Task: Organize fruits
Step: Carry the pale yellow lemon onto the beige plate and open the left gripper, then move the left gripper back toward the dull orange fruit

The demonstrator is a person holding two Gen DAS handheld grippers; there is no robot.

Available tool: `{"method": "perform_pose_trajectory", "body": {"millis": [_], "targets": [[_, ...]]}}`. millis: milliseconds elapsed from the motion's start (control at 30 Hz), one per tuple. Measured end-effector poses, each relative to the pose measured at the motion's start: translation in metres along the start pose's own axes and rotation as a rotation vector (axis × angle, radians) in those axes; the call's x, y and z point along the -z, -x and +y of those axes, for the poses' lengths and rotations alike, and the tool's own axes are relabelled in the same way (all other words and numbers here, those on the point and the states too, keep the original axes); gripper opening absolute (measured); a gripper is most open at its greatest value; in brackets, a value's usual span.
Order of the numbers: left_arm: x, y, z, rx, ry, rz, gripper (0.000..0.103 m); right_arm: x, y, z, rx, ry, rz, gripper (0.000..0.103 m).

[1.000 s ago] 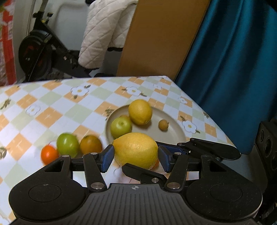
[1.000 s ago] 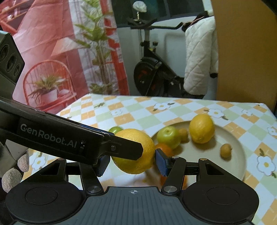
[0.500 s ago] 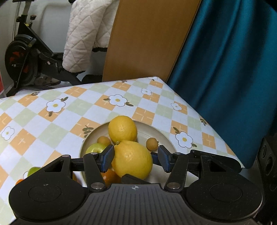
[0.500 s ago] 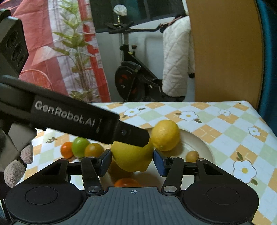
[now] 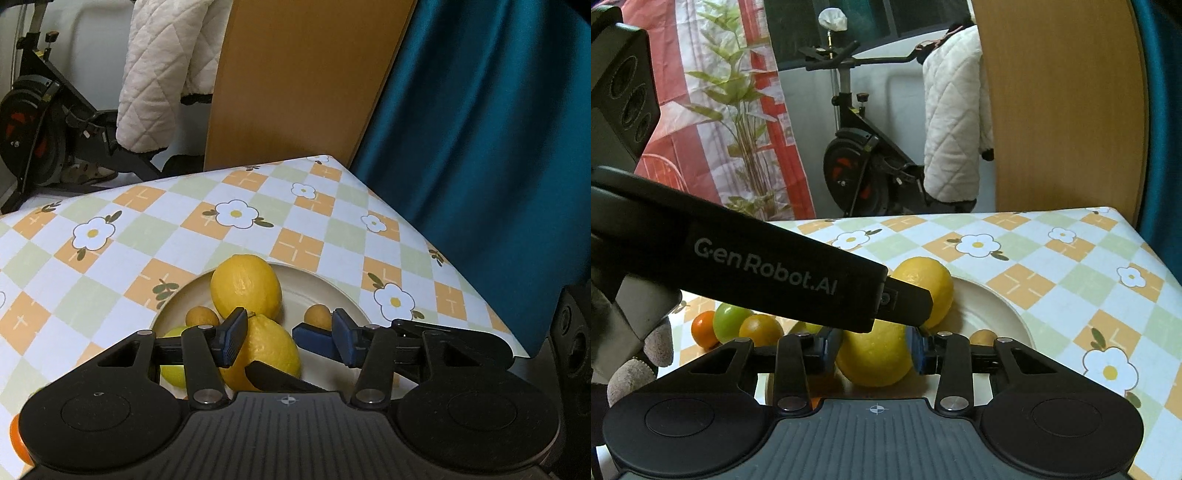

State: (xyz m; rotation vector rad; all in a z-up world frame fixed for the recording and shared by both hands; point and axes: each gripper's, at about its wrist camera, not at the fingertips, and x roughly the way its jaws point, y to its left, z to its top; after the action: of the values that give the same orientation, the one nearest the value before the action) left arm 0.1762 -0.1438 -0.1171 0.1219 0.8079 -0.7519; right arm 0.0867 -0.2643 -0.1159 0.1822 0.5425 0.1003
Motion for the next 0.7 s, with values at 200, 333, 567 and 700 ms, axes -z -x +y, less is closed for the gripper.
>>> {"method": "perform_pose_trajectory", "body": {"millis": [200, 333, 567, 700], "targets": [[0.001, -0.005, 0.006, -0.042, -0.001, 0.028, 0.052, 0.001, -0.002, -0.003, 0.007, -0.018, 0.010, 0.044], [0.002, 0.000, 0.014, -0.065, 0.020, 0.021, 0.052, 0.001, -0.001, -0.004, 0.012, -0.023, 0.020, 0.047], [0.000, 0.015, 0.020, -0.092, 0.024, -0.010, 0.052, 0.004, 0.002, -0.002, 0.013, -0.043, 0.051, 0.050], [0.002, 0.022, 0.022, -0.107, 0.026, -0.020, 0.054, 0.007, 0.002, 0.002, 0.018, -0.047, 0.074, 0.052]]}}
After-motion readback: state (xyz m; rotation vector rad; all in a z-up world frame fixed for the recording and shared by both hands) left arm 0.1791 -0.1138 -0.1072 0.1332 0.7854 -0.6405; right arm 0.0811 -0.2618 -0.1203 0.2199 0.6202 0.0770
